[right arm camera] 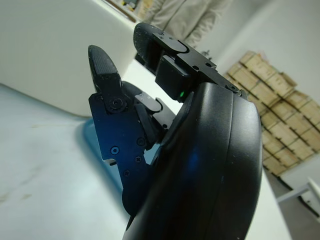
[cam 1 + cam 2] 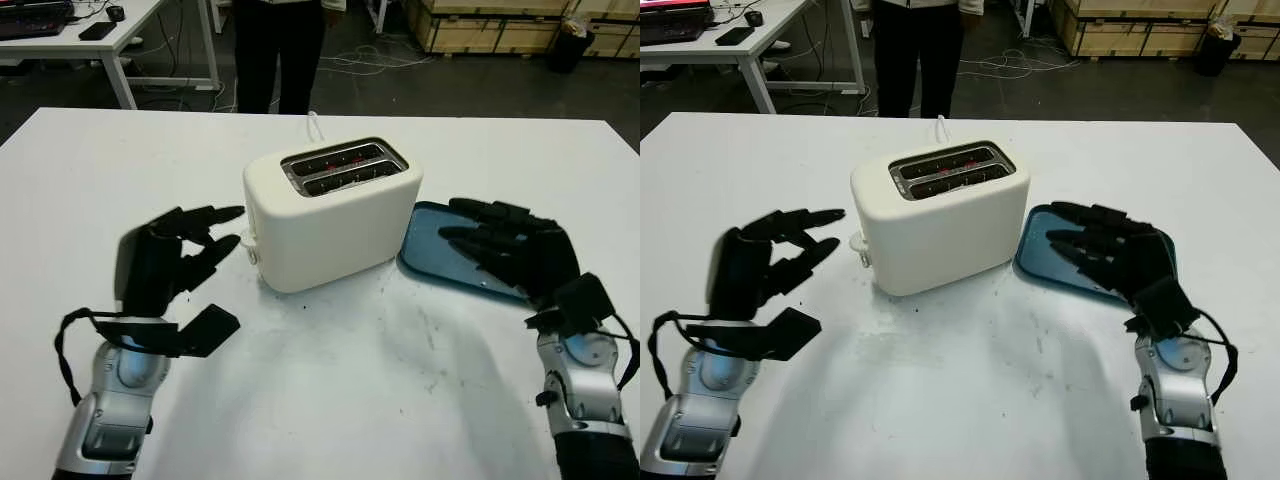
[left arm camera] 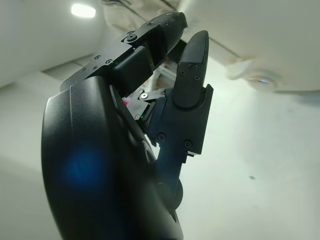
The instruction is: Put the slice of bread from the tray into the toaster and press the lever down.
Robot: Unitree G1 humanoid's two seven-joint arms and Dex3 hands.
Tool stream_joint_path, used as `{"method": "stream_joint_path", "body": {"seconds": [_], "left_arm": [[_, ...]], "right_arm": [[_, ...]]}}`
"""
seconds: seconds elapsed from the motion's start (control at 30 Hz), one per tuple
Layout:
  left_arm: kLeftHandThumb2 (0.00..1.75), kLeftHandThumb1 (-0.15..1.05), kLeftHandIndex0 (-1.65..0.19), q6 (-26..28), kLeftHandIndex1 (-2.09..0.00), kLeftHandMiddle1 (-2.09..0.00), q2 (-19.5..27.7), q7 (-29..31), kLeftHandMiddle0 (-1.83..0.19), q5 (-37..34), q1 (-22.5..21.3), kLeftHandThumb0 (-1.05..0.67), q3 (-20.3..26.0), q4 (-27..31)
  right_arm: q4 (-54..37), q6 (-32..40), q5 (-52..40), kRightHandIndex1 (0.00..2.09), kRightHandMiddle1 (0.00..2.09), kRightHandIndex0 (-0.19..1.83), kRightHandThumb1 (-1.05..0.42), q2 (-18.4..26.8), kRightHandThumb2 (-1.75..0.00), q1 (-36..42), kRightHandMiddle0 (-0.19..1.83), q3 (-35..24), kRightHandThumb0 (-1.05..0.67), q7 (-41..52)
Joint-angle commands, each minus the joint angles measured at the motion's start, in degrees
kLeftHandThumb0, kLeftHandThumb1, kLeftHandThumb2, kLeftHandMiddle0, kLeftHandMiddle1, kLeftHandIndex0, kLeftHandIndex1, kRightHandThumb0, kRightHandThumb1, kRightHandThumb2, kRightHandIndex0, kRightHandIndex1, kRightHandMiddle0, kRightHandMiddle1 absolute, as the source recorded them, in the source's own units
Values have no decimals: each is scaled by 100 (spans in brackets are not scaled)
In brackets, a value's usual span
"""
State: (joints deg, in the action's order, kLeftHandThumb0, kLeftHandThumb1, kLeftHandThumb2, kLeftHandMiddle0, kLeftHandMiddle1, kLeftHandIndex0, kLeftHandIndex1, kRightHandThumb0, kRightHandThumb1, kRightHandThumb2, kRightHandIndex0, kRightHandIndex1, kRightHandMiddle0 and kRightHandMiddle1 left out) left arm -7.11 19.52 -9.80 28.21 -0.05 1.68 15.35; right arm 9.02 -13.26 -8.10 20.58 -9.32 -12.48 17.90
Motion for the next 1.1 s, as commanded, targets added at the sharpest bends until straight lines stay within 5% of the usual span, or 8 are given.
{"method": "stream_joint_path", "body": {"seconds": [0.0,0.27,0.47,0.77,1.07], "left_arm": [[0,85,-107,194,-3,-110,213,165,-78,89,-188,-47,234,135],[0,77,-107,1017,-1,-69,1009,1127,-90,318,-589,-58,590,217],[0,76,-103,1411,0,-49,1379,1703,-95,480,-1030,-64,474,178],[0,71,-103,1474,-1,-45,1392,1745,-100,626,-1746,-59,165,-234],[0,69,-106,1595,-1,-50,1287,1728,-99,604,-1989,-53,-36,-329]], "right_arm": [[156,32,-86,20,1,93,-83,182,0,-304,87,-116,-35,54],[889,-122,665,20,2,101,-81,1046,0,-1247,92,96,-44,183],[757,471,1449,18,1,104,-80,1392,0,-1772,93,547,-62,49],[1129,425,1851,11,0,99,-78,1552,0,-2358,85,861,-54,176],[1450,391,1905,4,0,95,-77,1582,0,-2637,82,1026,-45,194]]}}
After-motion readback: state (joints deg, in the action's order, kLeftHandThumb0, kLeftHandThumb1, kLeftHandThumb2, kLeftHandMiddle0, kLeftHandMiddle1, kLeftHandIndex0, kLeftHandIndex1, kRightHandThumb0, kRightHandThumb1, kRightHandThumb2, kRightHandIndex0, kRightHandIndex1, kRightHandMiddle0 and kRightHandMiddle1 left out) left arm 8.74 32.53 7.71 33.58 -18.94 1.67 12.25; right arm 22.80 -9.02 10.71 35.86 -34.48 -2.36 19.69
